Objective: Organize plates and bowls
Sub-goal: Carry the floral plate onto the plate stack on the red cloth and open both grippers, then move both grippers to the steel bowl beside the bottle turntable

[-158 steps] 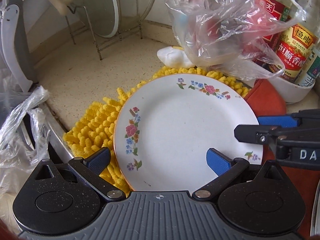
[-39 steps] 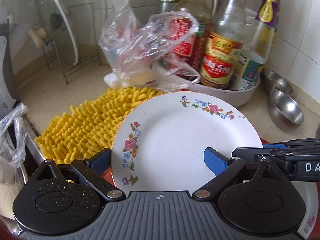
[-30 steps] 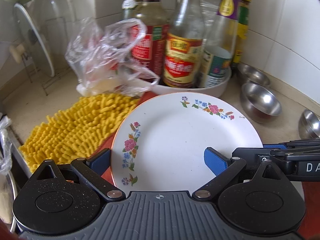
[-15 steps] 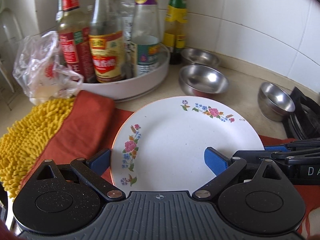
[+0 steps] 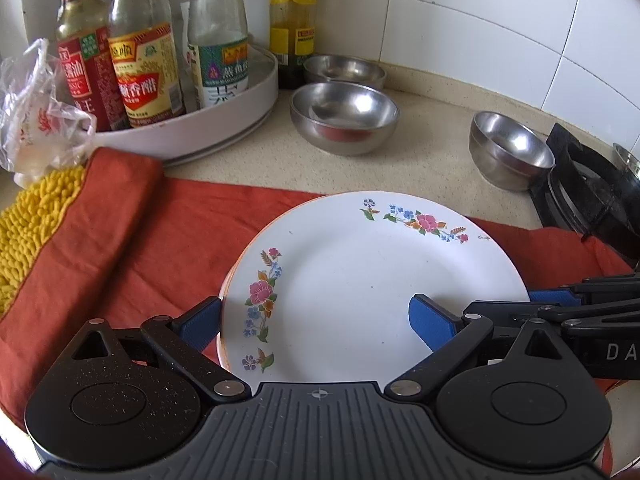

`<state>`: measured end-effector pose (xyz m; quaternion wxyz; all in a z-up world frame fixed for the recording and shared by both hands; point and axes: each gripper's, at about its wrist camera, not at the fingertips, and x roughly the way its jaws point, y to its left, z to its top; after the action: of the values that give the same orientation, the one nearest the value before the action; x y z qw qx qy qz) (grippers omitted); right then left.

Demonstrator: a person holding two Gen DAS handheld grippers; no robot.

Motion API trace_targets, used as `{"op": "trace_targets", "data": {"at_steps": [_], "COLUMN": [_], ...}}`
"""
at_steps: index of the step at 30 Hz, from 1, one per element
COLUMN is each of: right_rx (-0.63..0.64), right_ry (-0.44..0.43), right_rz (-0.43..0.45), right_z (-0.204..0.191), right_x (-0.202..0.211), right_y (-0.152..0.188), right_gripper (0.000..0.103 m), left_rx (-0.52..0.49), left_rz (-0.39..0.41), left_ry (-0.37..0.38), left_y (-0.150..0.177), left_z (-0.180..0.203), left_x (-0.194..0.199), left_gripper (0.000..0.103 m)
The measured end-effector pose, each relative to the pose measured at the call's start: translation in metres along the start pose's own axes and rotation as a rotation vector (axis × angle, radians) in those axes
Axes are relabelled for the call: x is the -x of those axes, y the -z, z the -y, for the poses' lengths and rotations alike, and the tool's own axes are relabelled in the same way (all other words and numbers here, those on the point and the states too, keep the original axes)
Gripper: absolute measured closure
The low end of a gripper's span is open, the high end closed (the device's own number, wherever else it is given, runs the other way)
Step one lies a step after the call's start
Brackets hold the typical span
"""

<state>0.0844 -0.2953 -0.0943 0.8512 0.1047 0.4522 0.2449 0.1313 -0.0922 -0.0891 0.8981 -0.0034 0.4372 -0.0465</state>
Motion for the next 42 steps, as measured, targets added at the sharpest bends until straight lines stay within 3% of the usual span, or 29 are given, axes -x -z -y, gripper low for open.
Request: {"op": "trace_targets", "data": {"at_steps": [6,14,17,21,24,31,42], "right_rx": [0.028,0.204,0.217,0.341,0.293,0.206,0.035], "right_ry": [0.016,0.087,0.099,0.186,0.148,0.204,0.259], "right_rz": [0.012,0.062,0.054,0.137,0.151,0.17,0.184], "right_z": [0.001,-0.017,-0.021,-0.033,-0.03,-0.017,0.012], "right_x": [-0.002,0.001,-0.007,-0.006,-0.001,0.008,0.012], "right_y": [0.004,0.013,0.013,0.017,0.01,-0.013,-0.056], "right_gripper": [0.066,0.067,0.066,0.066,0.066,0.066,0.066], "left_rx": [0.021,-0.017,-0.014,0.005,-0.002,-0.047,-0.101], "left_rz": [-0.005,0.011,0.004,0.011,0.012,0.065,0.037], "left_ry": [0.002,-0.011,-0.037,-0.055,-0.061,-0.041,0.022], "left_y": [0.005,0.004,0.004,0.001,-0.006,-0.042,-0.097], "left_z": [0.0,0.005,0.0,-0.01,-0.015,-0.015,-0.017], "left_x": [-0.003,-0.001,-0.001,0.005,0.009,0.006,-0.029], "left_gripper": [0.003,0.006,0.007,0.005,0.005,0.002,0.0]}}
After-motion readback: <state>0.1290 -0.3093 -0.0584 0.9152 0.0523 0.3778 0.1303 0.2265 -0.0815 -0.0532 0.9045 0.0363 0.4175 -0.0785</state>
